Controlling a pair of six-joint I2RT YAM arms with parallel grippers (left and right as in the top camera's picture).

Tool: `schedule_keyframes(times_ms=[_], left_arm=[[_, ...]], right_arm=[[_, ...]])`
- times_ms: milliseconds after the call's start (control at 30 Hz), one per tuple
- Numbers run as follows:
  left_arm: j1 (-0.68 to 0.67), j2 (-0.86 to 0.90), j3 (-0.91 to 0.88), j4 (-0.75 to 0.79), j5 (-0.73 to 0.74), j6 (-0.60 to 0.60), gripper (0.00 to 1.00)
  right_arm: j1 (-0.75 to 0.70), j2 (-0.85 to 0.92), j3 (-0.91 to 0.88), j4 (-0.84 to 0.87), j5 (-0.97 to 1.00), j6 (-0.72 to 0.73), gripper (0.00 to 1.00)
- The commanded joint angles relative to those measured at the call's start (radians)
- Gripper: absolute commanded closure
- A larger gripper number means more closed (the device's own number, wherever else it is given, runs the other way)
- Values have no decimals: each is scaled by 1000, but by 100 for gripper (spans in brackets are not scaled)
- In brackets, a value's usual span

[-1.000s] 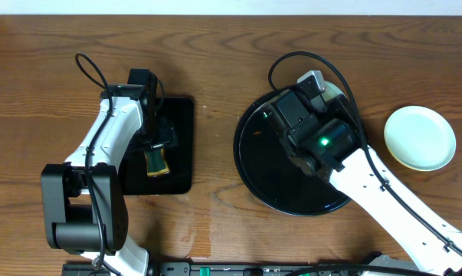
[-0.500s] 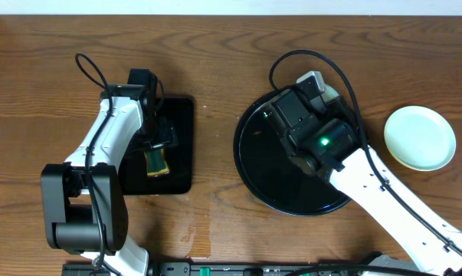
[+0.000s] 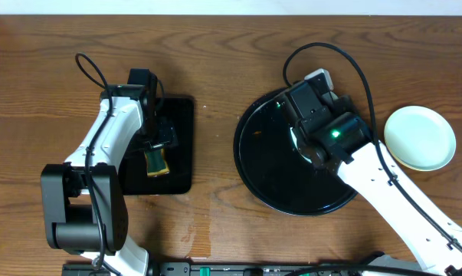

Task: Clean dirty plates on tray and stack at the side
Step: 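Carry the plate right and set it on the plate stack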

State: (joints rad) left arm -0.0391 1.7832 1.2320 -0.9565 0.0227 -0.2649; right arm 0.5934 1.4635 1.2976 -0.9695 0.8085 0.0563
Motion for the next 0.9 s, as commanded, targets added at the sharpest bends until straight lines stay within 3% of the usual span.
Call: schedule_keyframes(times_ms=[0,233,400,633,867], left_arm=[[5,-5,-1,-2,-9,-2,15],[5,-5,-1,-2,-9,-2,15],[5,-5,-1,-2,-9,-2,15],[5,-5,-1,-2,-9,-2,15],[5,-5,-1,-2,-9,-2,15]], right_arm=[[-92,-17,14,4,-181,45,99],[-423,-17,14,17,-663,121,99],[-716,-17,14,17,-900,147,99],[-1075,-8,14,26,-948,225,99],[-1278,93,14,45,-939,274,99]])
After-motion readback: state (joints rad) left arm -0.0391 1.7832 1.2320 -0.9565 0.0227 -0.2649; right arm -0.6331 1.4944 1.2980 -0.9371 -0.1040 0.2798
